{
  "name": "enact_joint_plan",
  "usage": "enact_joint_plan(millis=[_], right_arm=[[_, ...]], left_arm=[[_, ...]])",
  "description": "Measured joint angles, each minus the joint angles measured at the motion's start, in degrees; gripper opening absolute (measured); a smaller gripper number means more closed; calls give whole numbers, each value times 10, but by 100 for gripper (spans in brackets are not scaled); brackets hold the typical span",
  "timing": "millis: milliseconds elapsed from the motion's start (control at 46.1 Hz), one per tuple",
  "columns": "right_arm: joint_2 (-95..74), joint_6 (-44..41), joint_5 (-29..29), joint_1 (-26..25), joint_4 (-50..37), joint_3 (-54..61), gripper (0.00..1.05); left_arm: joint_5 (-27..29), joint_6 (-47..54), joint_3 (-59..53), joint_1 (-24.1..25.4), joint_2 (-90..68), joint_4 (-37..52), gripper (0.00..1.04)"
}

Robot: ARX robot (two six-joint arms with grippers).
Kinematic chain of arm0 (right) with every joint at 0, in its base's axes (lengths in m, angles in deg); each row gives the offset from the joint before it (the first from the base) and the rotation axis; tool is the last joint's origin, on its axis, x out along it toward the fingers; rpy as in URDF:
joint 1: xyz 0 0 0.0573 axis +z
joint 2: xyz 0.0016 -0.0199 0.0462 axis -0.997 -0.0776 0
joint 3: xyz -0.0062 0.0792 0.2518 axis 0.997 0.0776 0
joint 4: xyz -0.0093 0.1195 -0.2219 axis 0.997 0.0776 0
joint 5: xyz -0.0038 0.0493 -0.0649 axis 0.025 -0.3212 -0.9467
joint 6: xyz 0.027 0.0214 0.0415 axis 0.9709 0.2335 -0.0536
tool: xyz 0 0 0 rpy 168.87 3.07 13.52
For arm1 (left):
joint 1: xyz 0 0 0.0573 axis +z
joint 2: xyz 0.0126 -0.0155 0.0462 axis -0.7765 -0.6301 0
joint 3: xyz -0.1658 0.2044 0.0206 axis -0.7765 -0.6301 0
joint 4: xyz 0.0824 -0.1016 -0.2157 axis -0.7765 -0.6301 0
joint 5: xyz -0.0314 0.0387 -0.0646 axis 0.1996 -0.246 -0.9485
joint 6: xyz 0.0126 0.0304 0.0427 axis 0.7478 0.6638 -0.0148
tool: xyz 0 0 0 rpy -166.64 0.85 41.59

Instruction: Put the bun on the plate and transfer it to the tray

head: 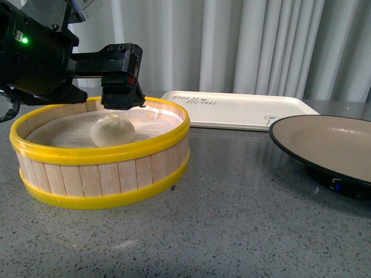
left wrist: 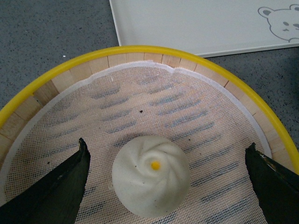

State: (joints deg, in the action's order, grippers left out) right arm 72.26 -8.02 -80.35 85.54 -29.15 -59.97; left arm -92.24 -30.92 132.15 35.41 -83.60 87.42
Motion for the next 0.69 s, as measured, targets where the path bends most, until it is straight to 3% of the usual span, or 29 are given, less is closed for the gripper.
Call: enact_joint_plan(millis=[693], right_arm=[[0,0,0,0,0,0,96]], left_arm=[[41,12,0,-22,-41,24,98]])
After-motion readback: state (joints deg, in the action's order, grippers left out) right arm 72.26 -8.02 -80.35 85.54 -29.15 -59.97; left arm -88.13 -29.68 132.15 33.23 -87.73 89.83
